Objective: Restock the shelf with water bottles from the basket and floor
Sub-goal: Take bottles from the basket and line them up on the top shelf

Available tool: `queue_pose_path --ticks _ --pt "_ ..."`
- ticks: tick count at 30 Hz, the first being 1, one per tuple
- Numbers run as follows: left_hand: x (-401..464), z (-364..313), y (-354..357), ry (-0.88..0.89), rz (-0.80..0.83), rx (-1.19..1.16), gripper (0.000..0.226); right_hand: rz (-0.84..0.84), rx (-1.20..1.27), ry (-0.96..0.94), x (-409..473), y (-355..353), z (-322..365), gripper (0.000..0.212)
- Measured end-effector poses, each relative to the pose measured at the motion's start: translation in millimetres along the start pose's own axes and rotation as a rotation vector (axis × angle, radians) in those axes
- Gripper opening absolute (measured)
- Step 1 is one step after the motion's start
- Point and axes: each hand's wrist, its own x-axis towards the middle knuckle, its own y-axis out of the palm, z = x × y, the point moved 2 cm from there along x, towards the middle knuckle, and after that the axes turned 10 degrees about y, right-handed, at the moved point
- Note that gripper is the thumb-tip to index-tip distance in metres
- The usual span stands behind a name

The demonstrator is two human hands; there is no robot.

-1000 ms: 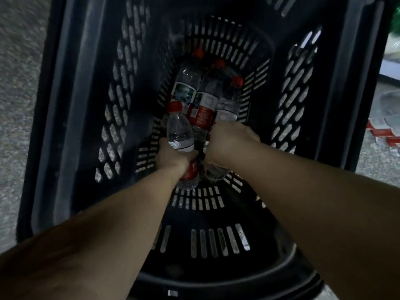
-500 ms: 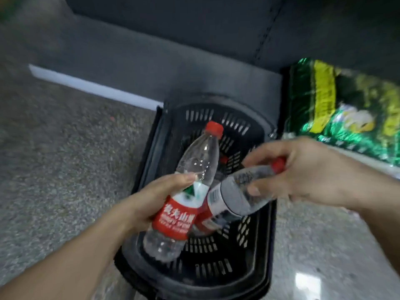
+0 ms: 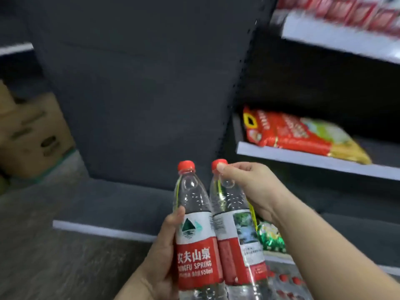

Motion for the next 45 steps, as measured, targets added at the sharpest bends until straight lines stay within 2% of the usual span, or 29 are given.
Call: queue_pose_path --ticks 4,6,8,11,16,19,23,28,32,35,38,42,45 --pt "7 -33 73 0.05 0.079 -0.091 0.079 0.103 -0.012 0.106 -53 -19 46 0.047" --pt "10 -53 102 0.078 0.113 -0.038 0.076 0.188 -0.007 0.123 -79 -30 63 0.043" --pt "13 -74 130 0.119 0.119 0.058 0.074 0.196 -0.01 0.091 -101 -41 84 0.038" --pt "16 -98 178 0.114 0.085 0.182 0.076 0.106 0.006 0.012 -128 -57 119 0.04" --pt "27 -125 267 0.18 0.155 0.387 0.074 -0.027 0.132 -0.206 -165 -88 168 0.05" --pt "38 -133 322 0.33 0.149 0.584 0.075 -0.087 0.231 -0.332 -176 -117 191 0.058" --pt "62 -138 383 0.567 0.135 0.77 0.069 -0.223 0.264 -0.451 -175 -172 216 0.047" --pt "124 -146 433 0.826 0.011 1.014 0.06 -0.448 0.225 -0.536 -140 -252 245 0.053" --pt "207 -155 457 0.92 -0.09 1.164 0.036 -0.509 0.159 -0.613 -94 -314 277 0.051" --pt "273 -162 466 0.99 -0.239 1.294 0.031 -0.511 0.116 -0.588 -51 -353 300 0.054" --pt "329 -163 468 1.041 -0.384 1.448 0.036 -0.489 0.099 -0.531 -1 -378 312 0.059" --pt "385 -155 458 1.032 -0.539 1.606 0.064 -0.464 0.047 -0.494 60 -389 312 0.062" --pt "409 -149 451 1.018 -0.661 1.652 0.073 -0.478 -0.008 -0.481 94 -387 311 0.064"
